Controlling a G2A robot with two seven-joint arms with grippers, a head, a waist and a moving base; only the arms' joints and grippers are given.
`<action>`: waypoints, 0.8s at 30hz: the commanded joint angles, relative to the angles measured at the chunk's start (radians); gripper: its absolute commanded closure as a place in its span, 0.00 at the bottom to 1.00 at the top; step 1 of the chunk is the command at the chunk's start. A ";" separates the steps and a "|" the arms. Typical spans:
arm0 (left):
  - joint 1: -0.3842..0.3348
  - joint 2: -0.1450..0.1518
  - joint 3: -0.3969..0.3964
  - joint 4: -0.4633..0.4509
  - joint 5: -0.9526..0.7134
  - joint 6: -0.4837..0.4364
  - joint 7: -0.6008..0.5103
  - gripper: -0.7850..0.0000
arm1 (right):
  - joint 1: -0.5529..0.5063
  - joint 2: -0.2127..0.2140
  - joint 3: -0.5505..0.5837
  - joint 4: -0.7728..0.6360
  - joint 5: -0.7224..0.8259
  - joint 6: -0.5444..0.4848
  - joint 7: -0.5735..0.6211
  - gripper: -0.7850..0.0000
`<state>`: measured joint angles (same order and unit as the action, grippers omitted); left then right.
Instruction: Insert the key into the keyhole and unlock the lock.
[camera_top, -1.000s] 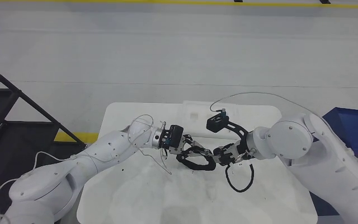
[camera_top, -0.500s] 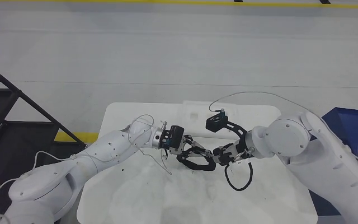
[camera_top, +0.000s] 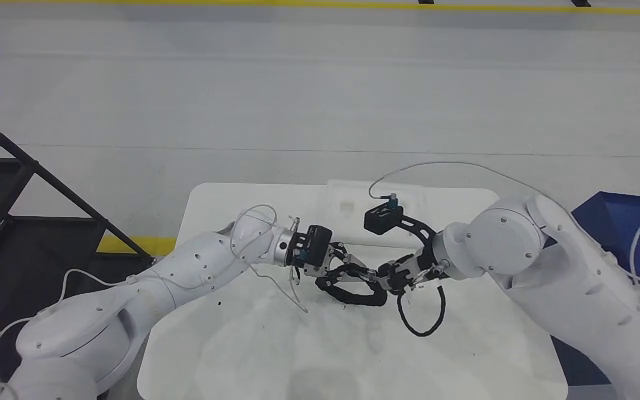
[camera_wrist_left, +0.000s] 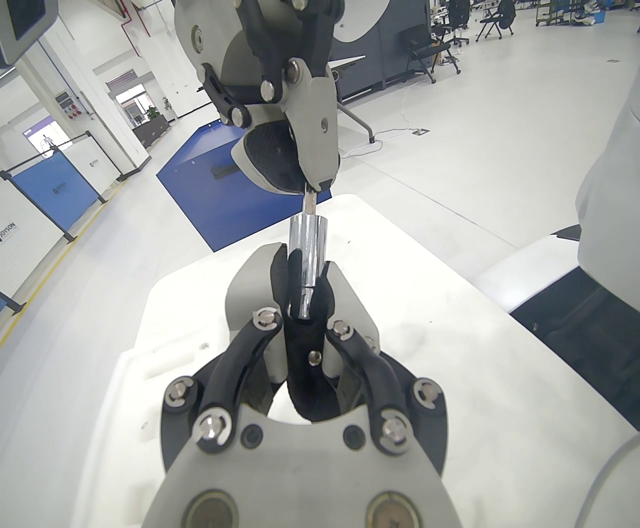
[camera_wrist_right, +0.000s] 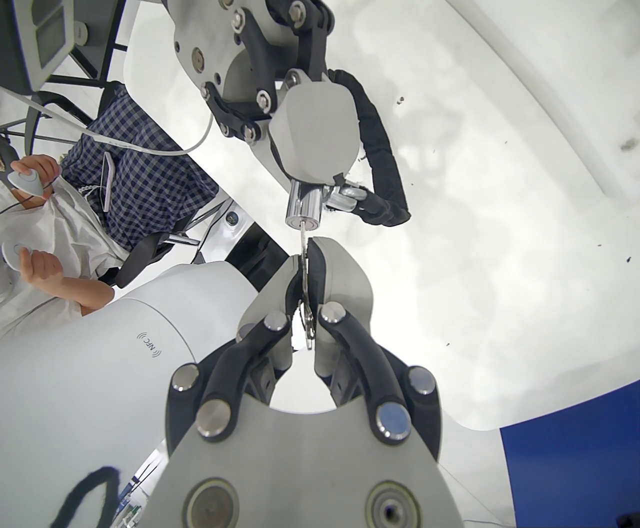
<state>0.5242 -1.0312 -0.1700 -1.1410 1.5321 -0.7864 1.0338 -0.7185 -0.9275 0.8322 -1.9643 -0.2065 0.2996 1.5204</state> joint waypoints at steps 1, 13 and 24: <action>-0.001 -0.001 0.000 0.000 0.000 -0.003 -0.003 1.00 | 0.006 -0.002 -0.006 0.005 0.001 0.002 -0.002 1.00; 0.002 -0.005 0.000 0.002 -0.005 -0.009 -0.009 1.00 | 0.035 -0.008 -0.044 0.025 -0.007 0.014 -0.014 1.00; 0.006 -0.007 0.000 0.004 -0.029 -0.014 -0.014 1.00 | 0.060 -0.013 -0.079 0.038 -0.007 0.029 -0.029 1.00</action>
<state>0.5293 -1.0386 -0.1700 -1.1383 1.5084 -0.7997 1.0204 -0.6609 -0.9402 0.7555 -1.9278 -0.2156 0.3281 1.4919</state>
